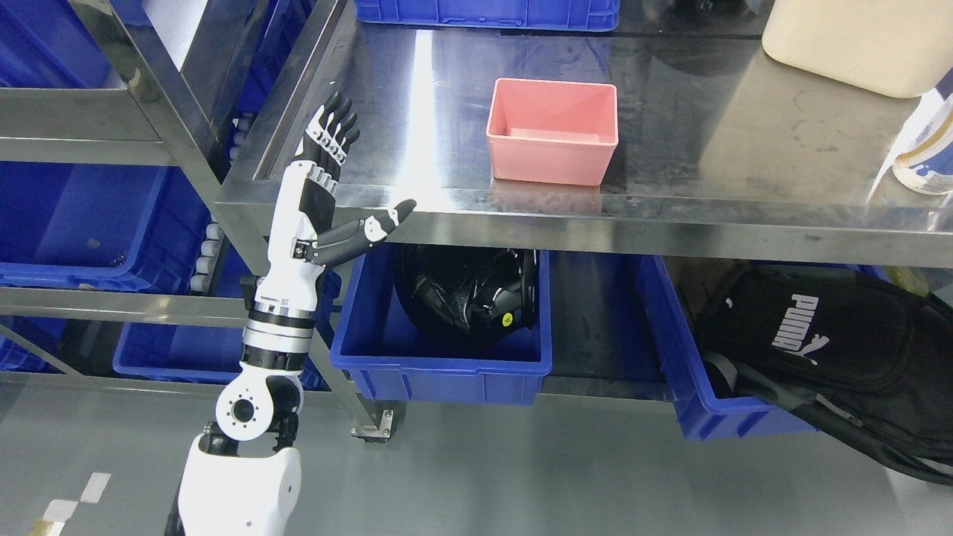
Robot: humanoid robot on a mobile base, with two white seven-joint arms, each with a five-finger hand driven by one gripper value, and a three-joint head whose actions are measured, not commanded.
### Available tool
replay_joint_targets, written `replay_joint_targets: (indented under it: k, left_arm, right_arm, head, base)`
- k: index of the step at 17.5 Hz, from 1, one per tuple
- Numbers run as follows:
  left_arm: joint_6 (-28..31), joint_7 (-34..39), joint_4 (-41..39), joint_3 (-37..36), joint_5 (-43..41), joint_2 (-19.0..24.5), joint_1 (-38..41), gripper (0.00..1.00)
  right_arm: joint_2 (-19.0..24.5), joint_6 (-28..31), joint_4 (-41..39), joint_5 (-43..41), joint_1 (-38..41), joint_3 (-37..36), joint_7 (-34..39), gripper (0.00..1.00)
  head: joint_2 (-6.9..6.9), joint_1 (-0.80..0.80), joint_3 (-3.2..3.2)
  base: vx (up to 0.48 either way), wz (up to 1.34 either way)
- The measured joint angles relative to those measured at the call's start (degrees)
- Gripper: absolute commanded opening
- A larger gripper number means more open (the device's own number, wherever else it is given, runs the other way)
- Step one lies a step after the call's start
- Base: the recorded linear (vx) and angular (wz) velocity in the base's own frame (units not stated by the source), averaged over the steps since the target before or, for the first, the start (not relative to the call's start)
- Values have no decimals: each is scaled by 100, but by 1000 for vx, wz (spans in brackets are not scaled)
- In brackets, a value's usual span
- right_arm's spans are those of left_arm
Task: Place storage box into left shelf container
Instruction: 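Reach the left hand forward over the shelf toward the pink box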
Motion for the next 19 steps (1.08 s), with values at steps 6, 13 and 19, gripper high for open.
replay_joint_targets:
  k: [6,13,19]
  left_arm:
    - [224,-877,-2,152,7,-1,-315,100]
    - [1563,-3957,340,447,-378,477,-2060,100]
    - [1670,-4611,1013,-247,-1092,861,-3300,99]
  right_arm:
    - [0,0,0,0,0,0,0,100]
    - [0,0,0,0,1,0,0,100]
    - [0,0,0,0,1,0,0,100]
  head:
    - [0,0,0]
    - [0,0,0]
    - [0,0,0]
  base:
    - [0,0]
    - [0,-3]
    - [0,0]
